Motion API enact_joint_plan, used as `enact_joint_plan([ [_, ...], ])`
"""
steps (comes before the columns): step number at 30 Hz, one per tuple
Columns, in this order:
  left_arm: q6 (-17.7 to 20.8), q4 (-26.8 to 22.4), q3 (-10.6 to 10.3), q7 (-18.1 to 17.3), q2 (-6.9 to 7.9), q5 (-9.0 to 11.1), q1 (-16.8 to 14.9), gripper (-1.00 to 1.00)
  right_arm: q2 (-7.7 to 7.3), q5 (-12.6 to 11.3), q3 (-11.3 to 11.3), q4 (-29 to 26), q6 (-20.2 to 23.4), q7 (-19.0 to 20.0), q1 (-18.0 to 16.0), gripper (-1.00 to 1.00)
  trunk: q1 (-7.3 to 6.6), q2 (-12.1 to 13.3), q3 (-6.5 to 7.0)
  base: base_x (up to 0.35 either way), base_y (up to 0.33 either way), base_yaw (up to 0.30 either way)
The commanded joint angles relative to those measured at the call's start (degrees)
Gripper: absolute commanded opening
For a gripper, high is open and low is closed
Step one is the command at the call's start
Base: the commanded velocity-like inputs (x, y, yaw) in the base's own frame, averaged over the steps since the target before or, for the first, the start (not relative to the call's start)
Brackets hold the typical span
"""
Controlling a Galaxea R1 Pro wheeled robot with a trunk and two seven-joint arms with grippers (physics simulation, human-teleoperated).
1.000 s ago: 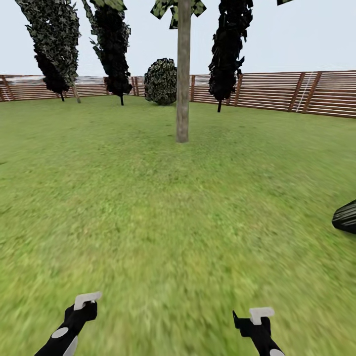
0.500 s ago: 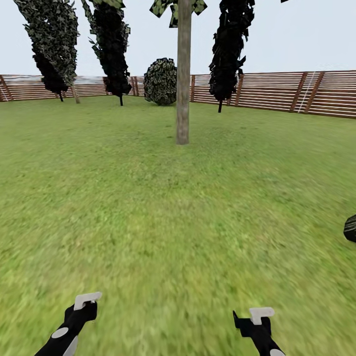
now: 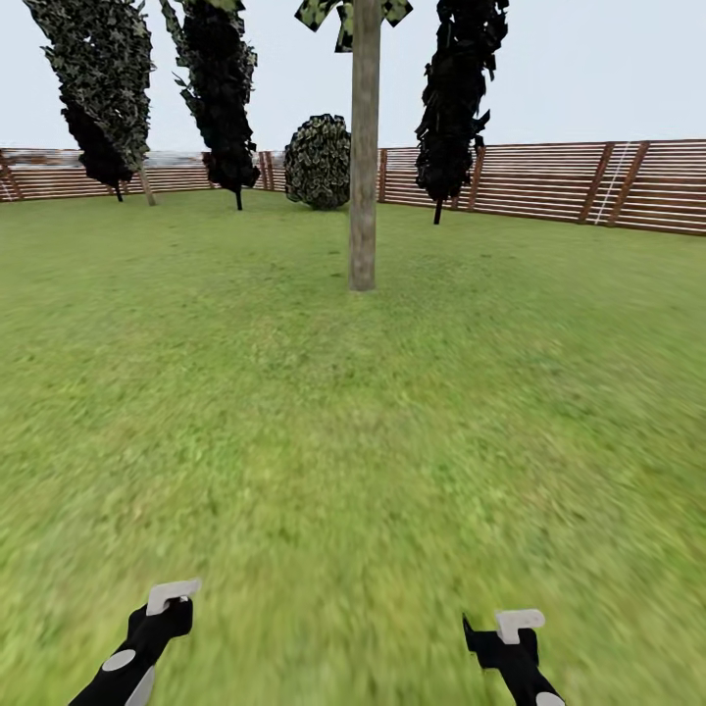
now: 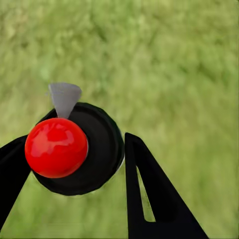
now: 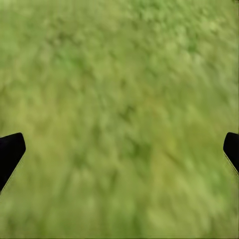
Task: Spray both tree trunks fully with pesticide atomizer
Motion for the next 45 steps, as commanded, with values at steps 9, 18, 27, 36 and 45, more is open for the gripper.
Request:
enact_joint_plan([
  [9, -0.18, 0.04, -0.11, 0.05, 0.01, 0.52, -0.03, -1.00, -0.02, 0.17, 0.00, 0.05, -0.17, -0.02, -0.03, 1.00, 0.02, -0.02, -0.05, 0.337, 0.000, 0.000],
  [18, -0.13, -0.01, -0.11, 0.05, 0.01, 0.54, -0.03, -1.00, -0.09, 0.17, 0.00, 0.02, -0.17, -0.02, -0.03, 1.00, 0.02, -0.02, -0.05, 0.337, 0.000, 0.000],
  [27, -0.18, -0.05, -0.11, 0.05, 0.01, 0.54, -0.03, -1.00, -0.11, 0.16, 0.04, -0.03, -0.17, -0.02, -0.03, 1.00, 0.02, -0.02, -0.05, 0.337, 0.000, 0.000],
  [36, -0.13, -0.02, -0.11, 0.05, 0.01, 0.52, -0.03, -1.00, -0.09, 0.17, 0.06, 0.05, -0.17, -0.02, -0.03, 1.00, 0.02, -0.02, -0.05, 0.337, 0.000, 0.000],
  [45, -0.09, 0.04, -0.11, 0.05, 0.01, 0.52, -0.03, -1.00, -0.06, 0.17, 0.03, 0.05, -0.17, -0.02, -0.03, 1.00, 0.02, -0.02, -0.05, 0.337, 0.000, 0.000],
])
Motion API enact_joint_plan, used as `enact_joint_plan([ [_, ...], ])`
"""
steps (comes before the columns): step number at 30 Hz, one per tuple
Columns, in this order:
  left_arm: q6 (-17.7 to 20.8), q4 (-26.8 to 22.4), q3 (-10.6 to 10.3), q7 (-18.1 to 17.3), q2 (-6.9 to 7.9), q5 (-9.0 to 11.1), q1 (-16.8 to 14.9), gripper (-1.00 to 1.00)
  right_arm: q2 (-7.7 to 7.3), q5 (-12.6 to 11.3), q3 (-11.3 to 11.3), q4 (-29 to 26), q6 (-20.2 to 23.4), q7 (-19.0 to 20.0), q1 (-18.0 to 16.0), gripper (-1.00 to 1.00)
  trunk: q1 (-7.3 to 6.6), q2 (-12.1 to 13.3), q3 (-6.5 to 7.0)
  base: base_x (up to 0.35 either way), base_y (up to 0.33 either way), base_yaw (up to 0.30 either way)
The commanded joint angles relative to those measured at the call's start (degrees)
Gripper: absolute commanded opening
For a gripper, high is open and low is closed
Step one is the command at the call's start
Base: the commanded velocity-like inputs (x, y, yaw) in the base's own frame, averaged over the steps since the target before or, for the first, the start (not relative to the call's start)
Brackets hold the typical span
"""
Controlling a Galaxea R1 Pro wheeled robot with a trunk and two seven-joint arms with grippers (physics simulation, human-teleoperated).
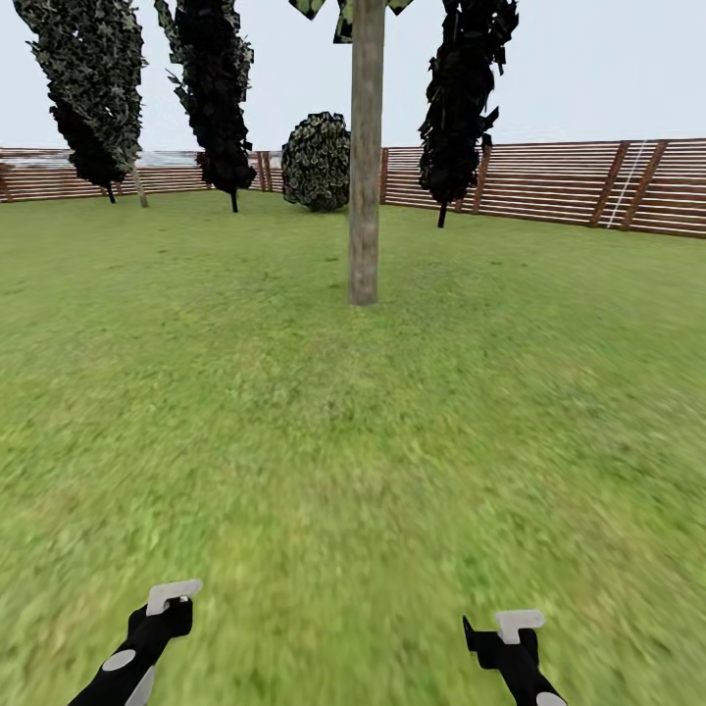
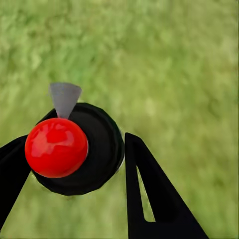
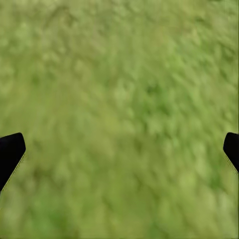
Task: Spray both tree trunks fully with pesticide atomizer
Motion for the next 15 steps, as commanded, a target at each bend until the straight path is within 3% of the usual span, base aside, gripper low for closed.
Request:
enact_joint_plan([
  [1, -0.18, 0.03, -0.11, 0.05, 0.01, 0.52, -0.03, -1.00, -0.02, 0.17, 0.01, 0.04, -0.17, -0.03, -0.03, 1.00, 0.02, -0.02, -0.05, 0.337, 0.000, 0.000],
  [15, -0.24, -0.04, -0.11, 0.05, 0.04, 0.52, -0.03, -1.00, -0.05, 0.17, -0.03, 0.04, -0.17, -0.03, -0.03, 1.00, 0.02, -0.02, -0.05, 0.337, 0.000, 0.000],
])
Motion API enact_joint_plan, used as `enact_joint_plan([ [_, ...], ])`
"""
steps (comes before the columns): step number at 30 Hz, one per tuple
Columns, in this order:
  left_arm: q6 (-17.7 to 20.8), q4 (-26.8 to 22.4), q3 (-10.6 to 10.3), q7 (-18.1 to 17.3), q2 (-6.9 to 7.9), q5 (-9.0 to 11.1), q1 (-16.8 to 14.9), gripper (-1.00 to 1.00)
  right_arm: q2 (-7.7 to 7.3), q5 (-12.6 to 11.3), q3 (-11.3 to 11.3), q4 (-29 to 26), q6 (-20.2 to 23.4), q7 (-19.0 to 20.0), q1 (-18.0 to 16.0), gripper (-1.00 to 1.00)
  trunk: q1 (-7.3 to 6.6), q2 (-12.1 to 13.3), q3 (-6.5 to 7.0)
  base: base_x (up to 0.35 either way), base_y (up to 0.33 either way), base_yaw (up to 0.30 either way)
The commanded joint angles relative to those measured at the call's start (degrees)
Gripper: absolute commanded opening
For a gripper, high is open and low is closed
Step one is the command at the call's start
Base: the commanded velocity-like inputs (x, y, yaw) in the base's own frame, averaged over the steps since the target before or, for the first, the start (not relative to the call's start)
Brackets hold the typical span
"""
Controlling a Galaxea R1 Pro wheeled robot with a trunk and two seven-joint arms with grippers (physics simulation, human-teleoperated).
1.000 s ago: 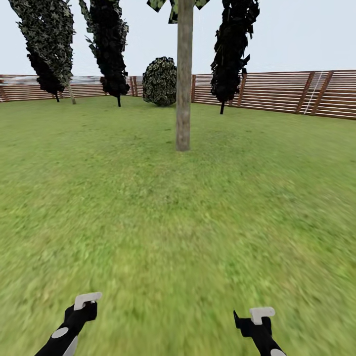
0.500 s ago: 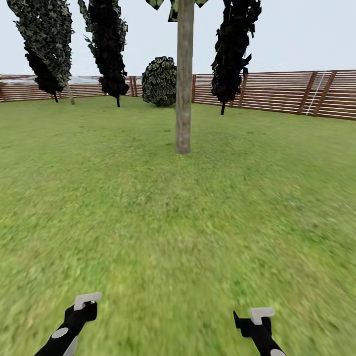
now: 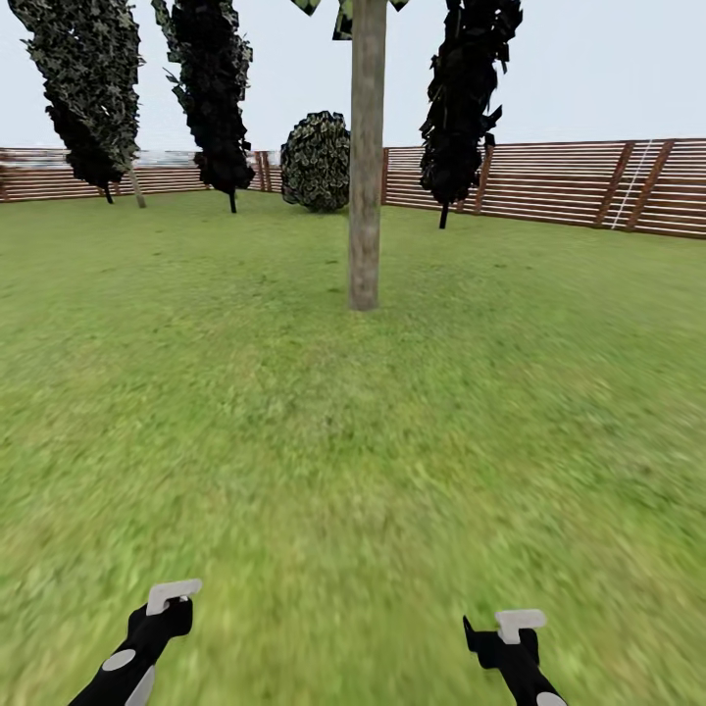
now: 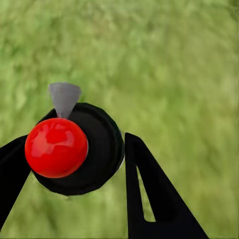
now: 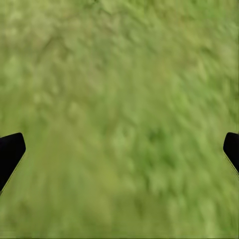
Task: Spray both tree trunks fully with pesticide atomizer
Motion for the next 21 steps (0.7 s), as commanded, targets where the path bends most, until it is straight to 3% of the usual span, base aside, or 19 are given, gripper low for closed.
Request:
enact_joint_plan([
  [1, -0.19, 0.03, -0.11, 0.05, 0.00, 0.52, -0.03, -1.00, -0.01, 0.17, -0.01, 0.04, -0.17, -0.02, -0.03, 1.00, 0.02, -0.02, -0.05, 0.337, 0.000, 0.000],
  [11, -0.20, 0.01, -0.09, 0.05, 0.07, 0.52, -0.03, -1.00, 0.04, 0.17, 0.05, 0.04, -0.17, -0.02, -0.03, 1.00, 0.02, -0.02, -0.05, 0.337, 0.000, 0.000],
  [16, -0.18, -0.04, 2.59, -0.30, 0.00, 0.52, -0.03, -1.00, 0.08, 0.17, 0.08, 0.04, -0.17, 0.03, -0.03, 1.00, 0.02, -0.02, -0.05, 0.337, 0.000, 0.000],
  [21, 0.00, 0.01, 3.08, -0.46, -0.01, 0.45, -0.03, -1.00, 0.08, 0.14, 0.08, 0.04, -0.17, 0.06, -0.03, 1.00, 0.02, -0.02, -0.05, 0.337, 0.000, 0.000],
])
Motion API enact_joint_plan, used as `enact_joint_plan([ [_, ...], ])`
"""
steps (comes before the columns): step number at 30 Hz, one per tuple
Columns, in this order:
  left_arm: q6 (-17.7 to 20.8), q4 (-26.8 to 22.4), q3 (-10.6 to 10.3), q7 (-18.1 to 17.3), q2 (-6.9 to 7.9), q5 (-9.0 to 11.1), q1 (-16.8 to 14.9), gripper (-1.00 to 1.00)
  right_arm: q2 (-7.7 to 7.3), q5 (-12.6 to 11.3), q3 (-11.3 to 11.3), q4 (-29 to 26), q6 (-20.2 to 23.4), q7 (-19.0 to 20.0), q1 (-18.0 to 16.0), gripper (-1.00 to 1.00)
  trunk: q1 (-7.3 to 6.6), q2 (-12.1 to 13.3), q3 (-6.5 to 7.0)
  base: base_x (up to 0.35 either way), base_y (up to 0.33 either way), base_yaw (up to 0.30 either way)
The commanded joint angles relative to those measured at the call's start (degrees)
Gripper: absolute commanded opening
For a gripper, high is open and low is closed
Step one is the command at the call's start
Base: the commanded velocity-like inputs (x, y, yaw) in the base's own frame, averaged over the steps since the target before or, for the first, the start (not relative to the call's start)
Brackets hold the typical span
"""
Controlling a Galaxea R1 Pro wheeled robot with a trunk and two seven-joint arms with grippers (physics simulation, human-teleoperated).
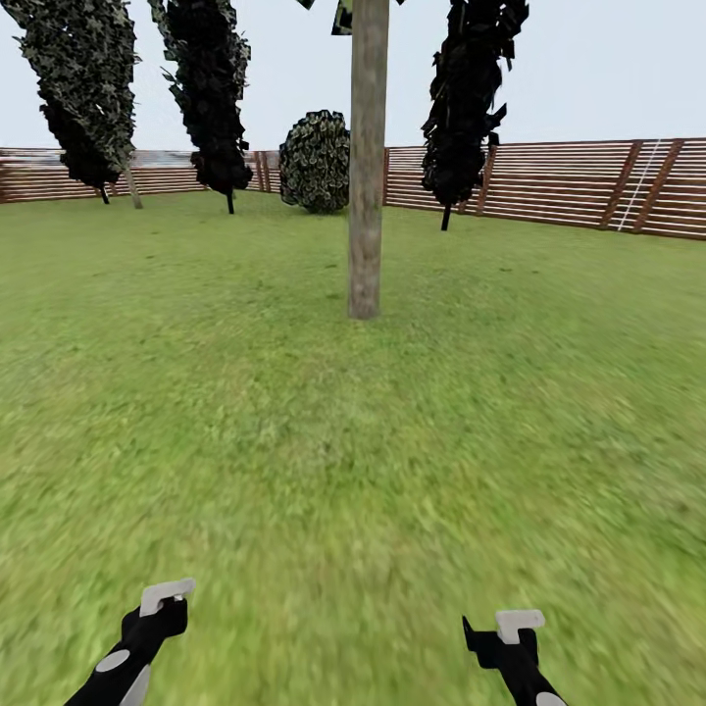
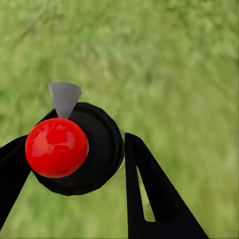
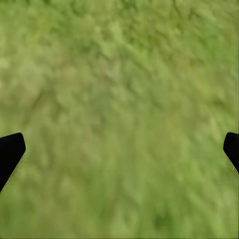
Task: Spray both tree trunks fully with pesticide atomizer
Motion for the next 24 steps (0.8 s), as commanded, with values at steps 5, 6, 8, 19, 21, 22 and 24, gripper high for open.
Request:
enact_joint_plan([
  [5, -0.17, 0.04, -0.02, -0.02, 0.01, 0.50, -0.03, -1.00, -0.01, 0.15, 0.00, 0.04, -0.17, -0.01, -0.03, 1.00, 0.02, -0.02, -0.05, 0.337, 0.000, 0.000],
  [6, -0.16, 0.04, -0.02, -0.02, 0.01, 0.50, -0.03, -1.00, -0.01, 0.16, 0.00, 0.04, -0.17, -0.01, -0.03, 1.00, 0.02, -0.02, -0.05, 0.337, 0.000, 0.000],
  [8, -0.13, 0.04, -0.01, -0.02, 0.01, 0.50, -0.03, -1.00, -0.01, 0.18, 0.00, 0.04, -0.17, -0.01, -0.03, 1.00, 0.02, -0.02, -0.05, 0.337, 0.000, 0.000],
  [19, -0.09, -0.04, -0.01, -0.02, 0.01, 0.42, -0.03, -1.00, -0.01, 0.20, 0.00, 0.04, -0.17, -0.01, -0.03, 1.00, 0.02, -0.02, -0.05, 0.337, 0.000, 0.000],
  [21, -0.10, -0.02, -0.01, -0.01, 0.01, 0.42, -0.03, -1.00, -0.01, 0.20, 0.00, 0.06, -0.17, -0.01, -0.03, 1.00, 0.02, -0.02, -0.05, 0.337, 0.000, 0.000],
  [22, -0.10, -0.03, -0.01, -0.01, 0.01, 0.41, -0.03, -1.00, -0.01, 0.20, 0.00, 0.08, -0.17, -0.01, -0.03, 1.00, 0.02, -0.02, -0.05, 0.337, 0.000, 0.000],
  [24, -0.11, -0.04, -0.01, -0.02, 0.01, 0.41, -0.03, -1.00, -0.01, 0.20, 0.00, 0.06, -0.17, -0.01, -0.03, 1.00, 0.02, -0.02, -0.05, 0.337, 0.000, 0.000],
])
